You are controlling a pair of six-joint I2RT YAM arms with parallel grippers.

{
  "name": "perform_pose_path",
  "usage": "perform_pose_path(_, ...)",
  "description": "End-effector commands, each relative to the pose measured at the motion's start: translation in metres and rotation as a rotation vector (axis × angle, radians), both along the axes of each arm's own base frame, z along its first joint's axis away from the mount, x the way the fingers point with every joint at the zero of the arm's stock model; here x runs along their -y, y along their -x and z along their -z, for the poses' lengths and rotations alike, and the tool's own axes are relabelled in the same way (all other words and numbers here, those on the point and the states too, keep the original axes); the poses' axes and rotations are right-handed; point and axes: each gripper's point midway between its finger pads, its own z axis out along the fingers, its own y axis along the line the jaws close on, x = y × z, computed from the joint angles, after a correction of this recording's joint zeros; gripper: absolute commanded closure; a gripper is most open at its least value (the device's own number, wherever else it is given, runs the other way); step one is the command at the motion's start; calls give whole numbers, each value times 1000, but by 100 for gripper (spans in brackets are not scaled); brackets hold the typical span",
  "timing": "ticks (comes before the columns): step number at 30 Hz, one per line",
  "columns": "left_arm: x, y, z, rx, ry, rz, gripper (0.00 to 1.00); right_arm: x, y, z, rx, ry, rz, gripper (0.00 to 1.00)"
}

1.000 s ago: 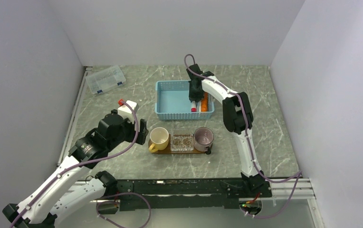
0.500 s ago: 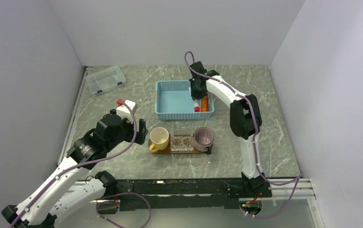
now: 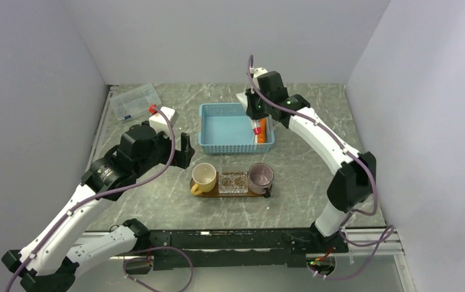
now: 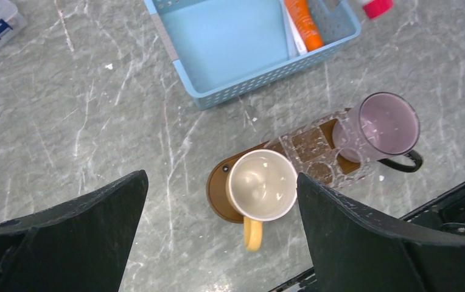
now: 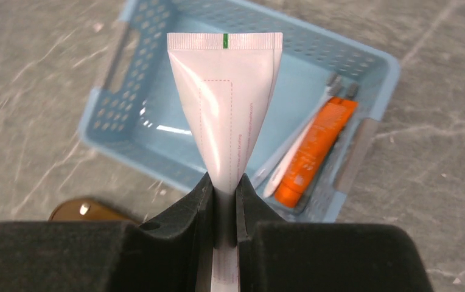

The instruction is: Prepare toiletry sets of a toothbrush and toothpaste on the tray

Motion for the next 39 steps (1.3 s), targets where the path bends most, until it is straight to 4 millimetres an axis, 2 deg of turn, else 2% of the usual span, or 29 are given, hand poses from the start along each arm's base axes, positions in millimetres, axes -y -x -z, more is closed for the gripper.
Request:
perform_pose_path(1, 16, 6, -25, -20, 71, 58, 1, -38, 41, -47, 161, -23, -233, 87)
perform_pose_path(3, 23, 10, -34, -32, 98, 91, 1, -46, 63, -53, 179, -23, -285, 87)
perform_pose_path(7, 31, 19, -39, -95, 121, 128, 1, -58, 103, -65, 208, -27, -374, 87)
perform_pose_path(11, 37, 28, -43, -151, 155, 155, 1, -59, 138, -81, 270, -40, -448, 83)
perform_pose_path(17, 50, 43, -50, -211, 238, 211, 1, -59, 182, -99, 327, -93, -547, 84)
perform_pose_path(19, 55, 48, -56, -221, 274, 241, 1, -58, 194, -101, 330, -96, -570, 84)
perform_pose_path(26, 78, 72, -83, -274, 415, 392, 1, -65, 227, -88, 289, -73, -652, 85)
perform_pose_path(30, 84, 84, -93, -308, 471, 464, 1, -69, 242, -86, 281, -67, -683, 86)
perform_pose_path(39, 77, 80, -77, -424, 509, 430, 3, -79, 267, -94, 300, -79, -733, 84)
